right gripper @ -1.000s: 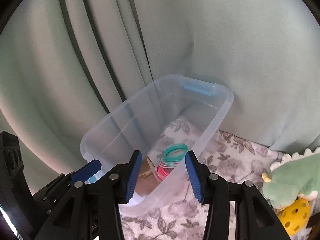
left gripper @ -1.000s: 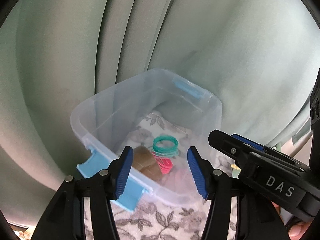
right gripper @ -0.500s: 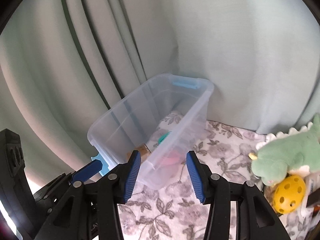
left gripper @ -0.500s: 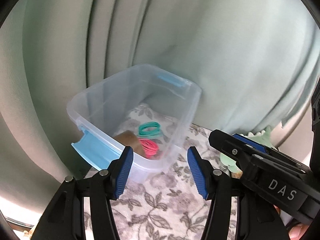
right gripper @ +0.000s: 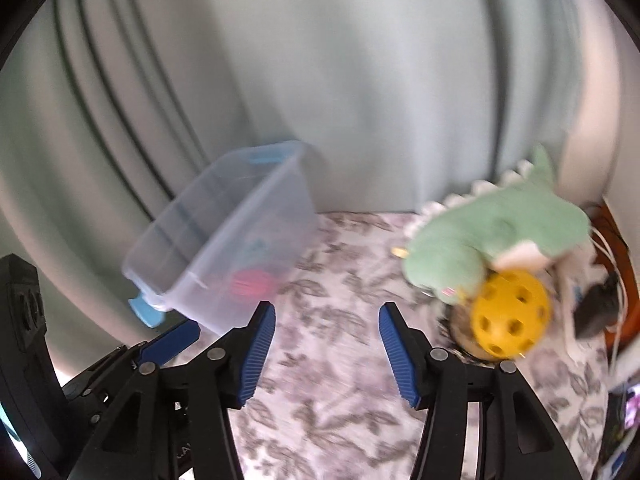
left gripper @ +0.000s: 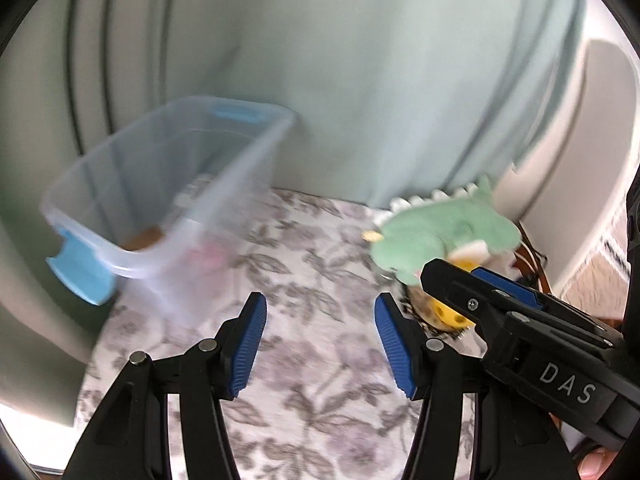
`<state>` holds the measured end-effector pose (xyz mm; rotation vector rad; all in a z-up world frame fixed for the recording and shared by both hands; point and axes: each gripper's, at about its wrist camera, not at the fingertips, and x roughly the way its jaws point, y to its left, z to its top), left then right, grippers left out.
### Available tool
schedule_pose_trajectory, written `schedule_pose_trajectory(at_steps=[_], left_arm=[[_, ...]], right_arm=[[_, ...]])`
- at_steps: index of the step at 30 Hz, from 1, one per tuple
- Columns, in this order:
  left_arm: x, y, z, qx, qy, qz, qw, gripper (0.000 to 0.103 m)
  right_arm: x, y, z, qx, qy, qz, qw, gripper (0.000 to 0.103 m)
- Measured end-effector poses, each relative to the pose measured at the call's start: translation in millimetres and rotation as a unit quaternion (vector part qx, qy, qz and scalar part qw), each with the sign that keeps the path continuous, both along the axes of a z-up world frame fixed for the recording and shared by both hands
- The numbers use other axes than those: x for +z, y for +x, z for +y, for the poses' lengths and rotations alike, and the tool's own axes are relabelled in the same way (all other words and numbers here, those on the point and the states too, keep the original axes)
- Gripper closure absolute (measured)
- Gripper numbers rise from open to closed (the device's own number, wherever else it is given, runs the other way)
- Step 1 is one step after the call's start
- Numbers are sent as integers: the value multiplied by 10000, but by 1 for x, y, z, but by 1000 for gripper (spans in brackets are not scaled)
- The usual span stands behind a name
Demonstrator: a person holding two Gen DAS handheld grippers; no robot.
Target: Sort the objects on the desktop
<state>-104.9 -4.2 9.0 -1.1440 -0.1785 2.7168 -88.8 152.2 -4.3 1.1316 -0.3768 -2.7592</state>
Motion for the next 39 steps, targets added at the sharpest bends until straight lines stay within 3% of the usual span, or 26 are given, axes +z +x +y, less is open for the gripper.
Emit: schedule_pose_trajectory(at_steps=[5, 10, 14, 21, 28, 32, 39], left_arm=[[-11, 3, 33, -328, -110, 78, 9994, 46], [-19, 7, 68, -509, -647, 238, 9963, 42], [-30, 4, 85, -761, -719, 172, 9944, 39], [-55, -11, 96, -942, -239, -104, 9952, 39], [-73, -26, 109, -979, -158, -241, 9948, 39], [-80, -36, 111, -1037, 198, -386, 9937, 39], [-91, -61, 125, -1332, 592, -655, 9871, 39]], right_arm=[[-12, 17, 38, -321, -142, -89, 9993, 42], [-30, 26, 69, -534, -322, -206, 9978, 39], [-46, 31, 97, -778, -578, -301, 9948, 36], [-71, 37, 140, -1309, -844, -389, 9870, 24], [-91, 34, 159, -1372, -1274, -300, 9819, 18], [-100, 31, 166, -1421, -1445, -263, 9789, 13], [-103, 20, 175, -1405, -1679, -148, 9756, 12]])
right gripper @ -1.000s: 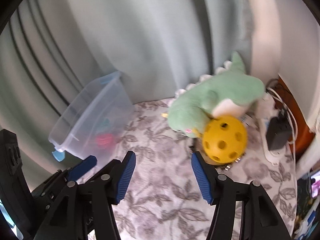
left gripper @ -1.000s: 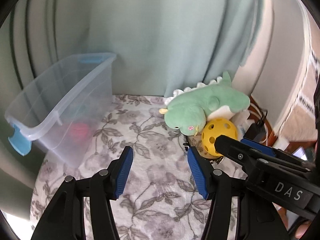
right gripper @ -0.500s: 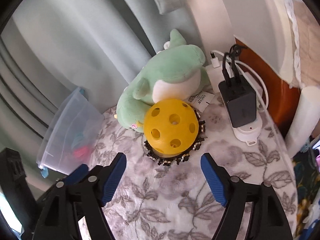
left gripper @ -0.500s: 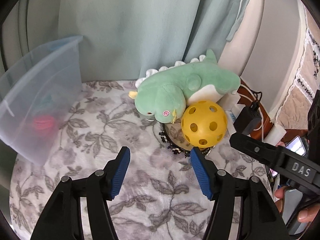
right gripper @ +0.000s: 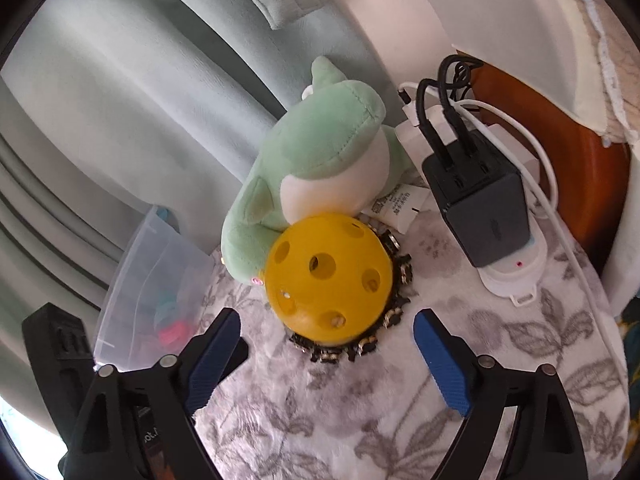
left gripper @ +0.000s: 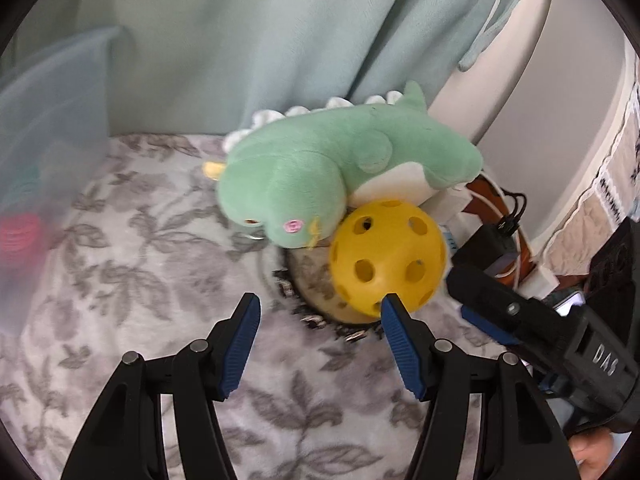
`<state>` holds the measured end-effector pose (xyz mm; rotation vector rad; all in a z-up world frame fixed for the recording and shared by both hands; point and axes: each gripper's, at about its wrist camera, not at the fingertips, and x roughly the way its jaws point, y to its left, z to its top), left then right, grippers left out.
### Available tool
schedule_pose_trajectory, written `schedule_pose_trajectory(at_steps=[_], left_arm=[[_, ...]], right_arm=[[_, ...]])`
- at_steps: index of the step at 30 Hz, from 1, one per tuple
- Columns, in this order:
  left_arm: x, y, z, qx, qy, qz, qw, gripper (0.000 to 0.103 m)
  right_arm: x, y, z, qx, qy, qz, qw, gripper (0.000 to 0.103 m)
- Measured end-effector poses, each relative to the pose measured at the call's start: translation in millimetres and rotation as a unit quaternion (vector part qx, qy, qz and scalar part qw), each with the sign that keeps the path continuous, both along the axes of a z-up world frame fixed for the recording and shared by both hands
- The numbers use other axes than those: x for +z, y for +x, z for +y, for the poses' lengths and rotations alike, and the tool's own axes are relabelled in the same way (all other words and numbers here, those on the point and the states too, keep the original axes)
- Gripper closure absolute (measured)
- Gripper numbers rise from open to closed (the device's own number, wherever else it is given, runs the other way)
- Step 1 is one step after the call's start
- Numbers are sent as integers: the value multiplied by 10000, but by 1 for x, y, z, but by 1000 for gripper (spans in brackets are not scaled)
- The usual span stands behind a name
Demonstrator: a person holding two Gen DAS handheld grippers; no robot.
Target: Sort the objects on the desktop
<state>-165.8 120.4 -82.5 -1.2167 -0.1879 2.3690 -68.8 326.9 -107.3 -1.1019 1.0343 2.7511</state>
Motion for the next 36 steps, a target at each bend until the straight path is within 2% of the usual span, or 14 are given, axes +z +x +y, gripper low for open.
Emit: schedule_pose_trajectory(at_steps=[2, 5, 7, 13, 21, 24, 36], left_arm=[[-2, -5, 7, -119, -15, 21, 9999, 39], [-5, -8, 20, -314, -278, 231, 9989, 39], [-7, -11, 25, -448, -250, 290, 9983, 39], [-9, -17, 31, -867, 84, 311, 9957, 39], [-15, -19, 43, -1302, 150, 302, 9909, 35], [-19, -24, 46, -1379, 342, 208, 9896, 33], [-34, -33, 57, -1464, 608, 102, 9873, 20]], right_arm=[[-1, -4, 1, 6, -6, -15, 10000, 12], [-3, -11, 4, -21, -95, -33, 9999, 12], [-6, -17, 6, -39, -135, -72, 9999, 12], [-14, -31, 7, -77, -216, -213, 9995, 12], [-22, -51, 9, -31, -290, -307, 9991, 12], [-22, -54, 8, -2, -255, -312, 9992, 11], [-24, -65, 10, -1, -367, -354, 9987, 10]])
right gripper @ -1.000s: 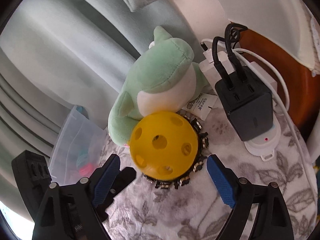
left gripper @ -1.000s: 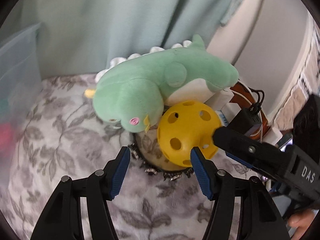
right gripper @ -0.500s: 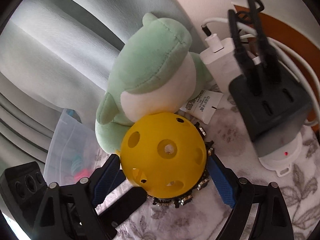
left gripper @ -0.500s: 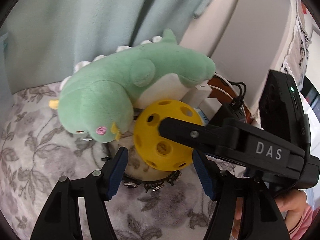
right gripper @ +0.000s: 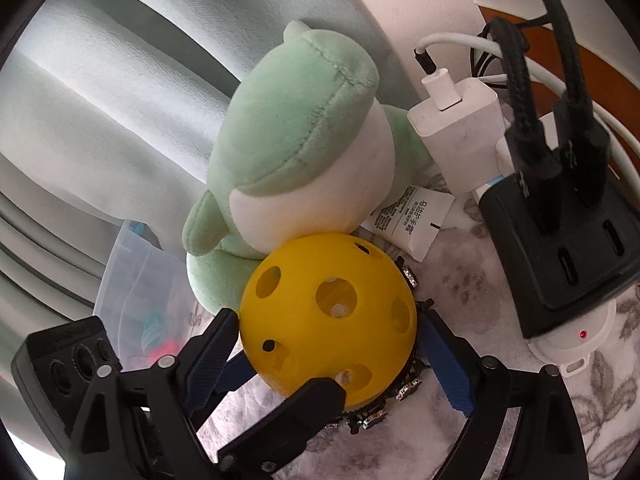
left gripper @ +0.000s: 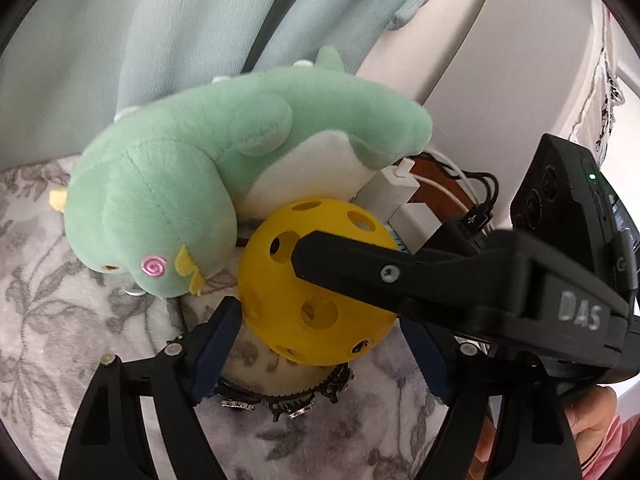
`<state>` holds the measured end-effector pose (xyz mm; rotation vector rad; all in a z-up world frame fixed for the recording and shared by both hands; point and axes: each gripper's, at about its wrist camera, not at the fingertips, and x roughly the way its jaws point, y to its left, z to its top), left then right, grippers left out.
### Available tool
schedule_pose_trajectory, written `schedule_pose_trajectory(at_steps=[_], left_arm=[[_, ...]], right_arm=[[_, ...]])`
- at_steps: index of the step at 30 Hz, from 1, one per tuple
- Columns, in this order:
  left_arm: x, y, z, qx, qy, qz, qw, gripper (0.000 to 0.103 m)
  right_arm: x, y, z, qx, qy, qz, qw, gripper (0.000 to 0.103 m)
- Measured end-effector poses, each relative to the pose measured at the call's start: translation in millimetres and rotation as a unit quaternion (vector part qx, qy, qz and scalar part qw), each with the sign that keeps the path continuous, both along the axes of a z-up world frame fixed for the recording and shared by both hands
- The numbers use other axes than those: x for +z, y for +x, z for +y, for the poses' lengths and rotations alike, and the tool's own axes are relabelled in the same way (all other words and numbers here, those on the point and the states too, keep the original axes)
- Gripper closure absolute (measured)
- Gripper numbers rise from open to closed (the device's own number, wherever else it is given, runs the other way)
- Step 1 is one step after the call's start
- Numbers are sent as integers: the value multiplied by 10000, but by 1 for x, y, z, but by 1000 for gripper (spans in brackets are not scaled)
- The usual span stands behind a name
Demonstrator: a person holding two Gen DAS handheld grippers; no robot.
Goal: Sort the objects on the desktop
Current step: 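Close the right tool on the yellow perforated ball and lift it, then carry the yellow ball with the right tool over the clear bin and release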
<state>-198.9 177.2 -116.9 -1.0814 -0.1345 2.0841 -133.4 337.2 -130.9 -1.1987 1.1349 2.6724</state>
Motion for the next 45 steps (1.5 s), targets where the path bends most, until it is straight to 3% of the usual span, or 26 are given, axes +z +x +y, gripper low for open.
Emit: schedule_pose_trajectory(at_steps=[13, 20, 34, 45], left_arm=[[9, 33, -4, 78, 119, 2, 9999, 20], [33, 61, -28, 117, 398, 148, 9990, 20], [103, 92, -139, 671, 1185, 625, 9887, 20], [134, 109, -240, 1501, 1217, 1196, 9738, 20]], right_arm=[[8, 15, -12, -64, -39, 16, 10000, 11], [40, 31, -41, 44, 274, 129, 9995, 11], [122, 59, -147, 762, 838, 697, 9911, 11], [160, 33, -250, 1696, 908, 1134, 9748, 11]])
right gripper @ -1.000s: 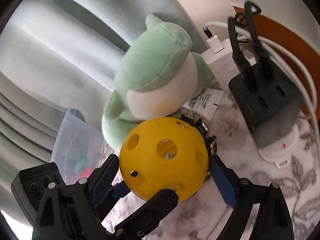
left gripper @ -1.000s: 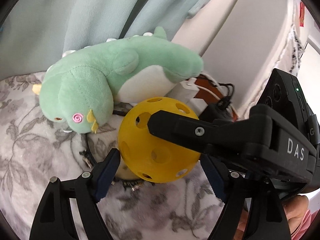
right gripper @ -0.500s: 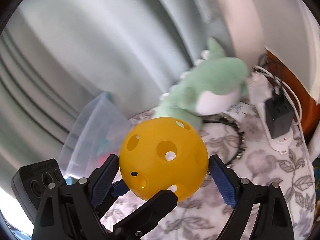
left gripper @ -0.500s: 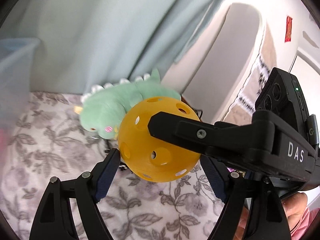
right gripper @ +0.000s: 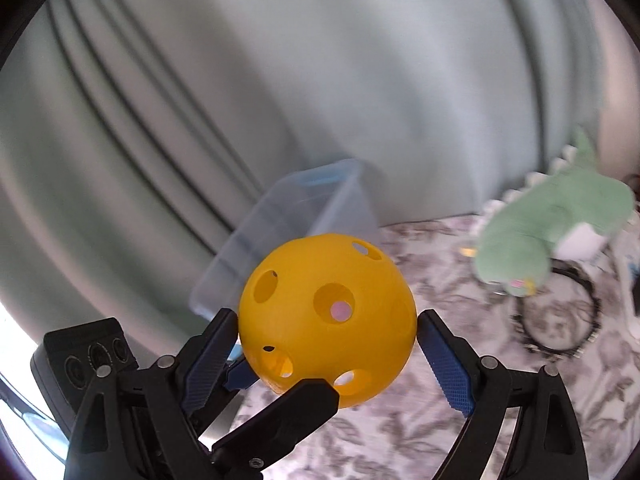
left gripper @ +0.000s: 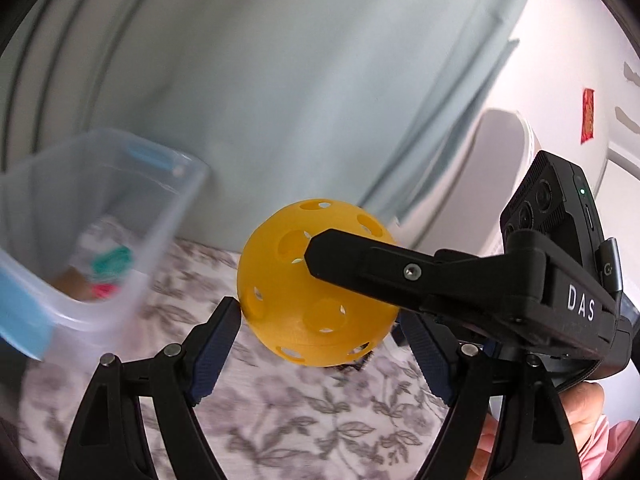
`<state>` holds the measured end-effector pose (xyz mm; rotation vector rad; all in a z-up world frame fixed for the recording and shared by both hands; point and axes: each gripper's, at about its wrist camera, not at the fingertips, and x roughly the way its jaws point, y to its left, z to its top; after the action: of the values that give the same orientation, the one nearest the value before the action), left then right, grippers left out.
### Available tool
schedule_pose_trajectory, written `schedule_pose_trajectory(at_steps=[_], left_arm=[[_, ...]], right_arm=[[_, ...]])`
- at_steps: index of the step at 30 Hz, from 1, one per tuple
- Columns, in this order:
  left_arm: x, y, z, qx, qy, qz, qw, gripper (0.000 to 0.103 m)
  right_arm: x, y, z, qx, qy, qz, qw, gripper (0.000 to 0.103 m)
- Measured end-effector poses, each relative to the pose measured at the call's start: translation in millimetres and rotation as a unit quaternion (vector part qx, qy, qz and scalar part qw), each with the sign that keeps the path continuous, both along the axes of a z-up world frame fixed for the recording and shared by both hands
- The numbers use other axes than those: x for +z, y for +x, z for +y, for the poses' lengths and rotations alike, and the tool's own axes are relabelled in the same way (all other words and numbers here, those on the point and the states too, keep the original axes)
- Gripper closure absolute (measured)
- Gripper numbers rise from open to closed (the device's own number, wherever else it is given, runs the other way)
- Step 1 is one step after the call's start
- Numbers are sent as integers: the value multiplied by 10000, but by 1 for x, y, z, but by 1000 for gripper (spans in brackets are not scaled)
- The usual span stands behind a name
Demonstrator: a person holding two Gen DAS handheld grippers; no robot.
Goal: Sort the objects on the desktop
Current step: 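Carry the yellow ball with the right tool over the clear bin and release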
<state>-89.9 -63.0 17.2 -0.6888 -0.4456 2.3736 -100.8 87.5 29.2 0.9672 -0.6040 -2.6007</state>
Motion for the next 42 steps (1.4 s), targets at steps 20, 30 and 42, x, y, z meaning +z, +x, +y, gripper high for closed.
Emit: schedule_pose_trajectory(at_steps=[20, 30, 42], left_arm=[[5, -37, -94, 1044, 84, -70, 9945, 21], [0, -67, -106, 1183, -5, -196, 9928, 21], [-12, -83, -94, 1452, -618, -92, 9874, 21]], right_arm=[[11, -73, -98, 953, 387, 89, 9947, 11], [8, -115, -112, 1217, 591, 30, 9908, 11], [-19, -144, -105, 1219, 539, -244, 9908, 11]])
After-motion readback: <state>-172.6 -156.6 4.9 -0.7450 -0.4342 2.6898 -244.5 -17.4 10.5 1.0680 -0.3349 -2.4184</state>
